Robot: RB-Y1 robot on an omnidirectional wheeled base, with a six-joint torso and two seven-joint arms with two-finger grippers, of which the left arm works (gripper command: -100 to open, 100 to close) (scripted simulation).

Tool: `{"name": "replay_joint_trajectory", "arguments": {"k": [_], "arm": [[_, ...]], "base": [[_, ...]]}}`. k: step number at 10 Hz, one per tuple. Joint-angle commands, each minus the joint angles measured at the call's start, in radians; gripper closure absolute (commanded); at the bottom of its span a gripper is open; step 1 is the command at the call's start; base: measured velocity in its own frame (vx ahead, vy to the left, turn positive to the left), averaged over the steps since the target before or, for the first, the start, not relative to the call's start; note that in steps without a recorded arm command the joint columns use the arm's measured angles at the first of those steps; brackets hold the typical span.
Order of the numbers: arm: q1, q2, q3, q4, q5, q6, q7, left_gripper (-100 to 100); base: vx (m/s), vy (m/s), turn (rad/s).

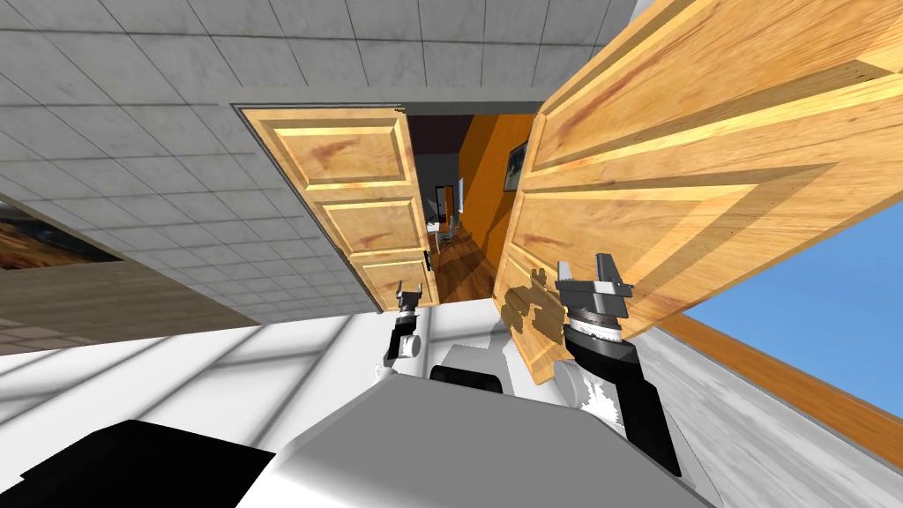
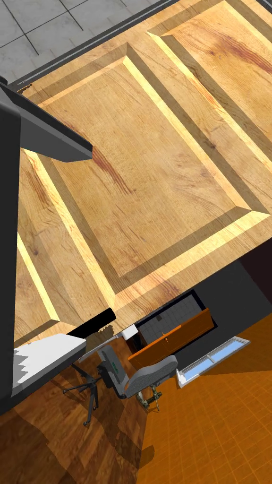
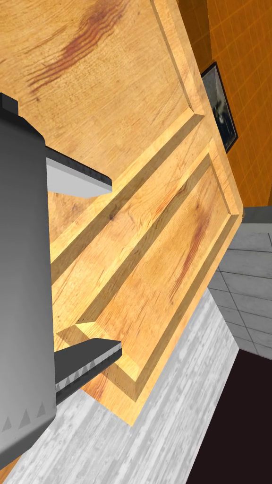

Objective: Pull the door open

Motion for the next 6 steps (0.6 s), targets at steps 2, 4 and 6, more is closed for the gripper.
{"name": "replay_joint_trajectory", "arguments": {"k": [2,4,6], "arm": [[-0.035,0.004,-0.002,0.08,0.024,-0.013,0.06,-100],[-0.061,0.008,-0.003,0.142,0.044,-0.022,0.108,-100],[-0.087,0.012,-0.004,0.207,0.064,-0.031,0.155,-100]], "base": [[0.081,0.04,-0.06],[0.107,0.052,-0.067],[0.083,0.038,-0.063]]}}
